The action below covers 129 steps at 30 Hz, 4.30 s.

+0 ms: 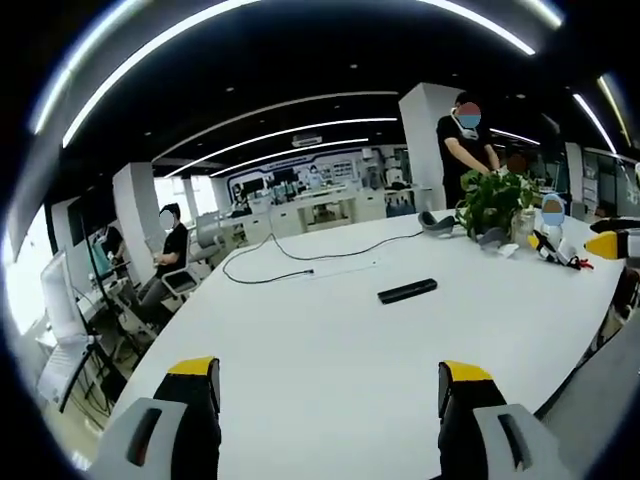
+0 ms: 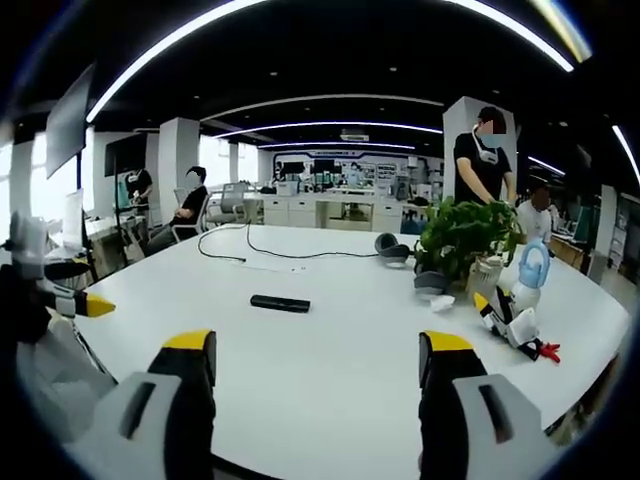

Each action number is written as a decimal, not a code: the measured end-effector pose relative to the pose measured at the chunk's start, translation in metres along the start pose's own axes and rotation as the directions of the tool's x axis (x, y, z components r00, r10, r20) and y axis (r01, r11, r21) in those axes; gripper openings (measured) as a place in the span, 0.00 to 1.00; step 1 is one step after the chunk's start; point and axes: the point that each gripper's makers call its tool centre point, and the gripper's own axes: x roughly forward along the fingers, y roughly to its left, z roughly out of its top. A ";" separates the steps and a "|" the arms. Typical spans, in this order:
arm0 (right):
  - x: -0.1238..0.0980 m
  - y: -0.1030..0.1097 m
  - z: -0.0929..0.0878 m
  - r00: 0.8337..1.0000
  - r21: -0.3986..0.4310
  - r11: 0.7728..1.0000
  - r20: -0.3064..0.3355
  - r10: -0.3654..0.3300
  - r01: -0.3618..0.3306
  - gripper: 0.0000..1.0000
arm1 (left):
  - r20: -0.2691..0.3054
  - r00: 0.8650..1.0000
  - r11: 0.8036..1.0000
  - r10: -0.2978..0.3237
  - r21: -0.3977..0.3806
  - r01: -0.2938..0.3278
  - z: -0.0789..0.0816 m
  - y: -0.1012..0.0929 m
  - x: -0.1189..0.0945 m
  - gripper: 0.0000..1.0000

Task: Press the specified remote control buttons in sequence, fully releasing each button before pressing the next.

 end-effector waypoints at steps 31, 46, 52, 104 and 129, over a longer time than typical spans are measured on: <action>0.000 0.002 -0.005 0.999 0.005 1.000 -0.027 0.023 -0.023 0.75 | 0.021 1.000 1.000 -0.003 -0.017 0.004 0.001 0.000 0.001 0.94; 0.001 0.005 -0.006 0.999 -0.003 0.999 -0.037 0.039 -0.039 0.68 | -0.020 0.999 0.999 -0.042 0.003 0.042 -0.004 -0.009 0.005 0.95; 0.002 0.006 -0.007 0.998 -0.001 0.999 -0.041 0.046 -0.046 0.67 | -0.018 0.999 0.999 -0.046 0.017 0.046 -0.003 -0.010 0.006 0.94; 0.004 0.003 -0.018 0.994 -0.010 0.999 -0.100 0.050 -0.051 0.48 | -0.379 0.786 0.592 -0.489 0.517 0.618 0.077 -0.130 0.211 0.53; 0.010 0.000 -0.034 0.981 -0.037 0.999 -0.191 0.019 -0.027 0.46 | -0.651 0.603 0.357 -0.462 0.486 0.798 0.030 -0.146 0.305 0.34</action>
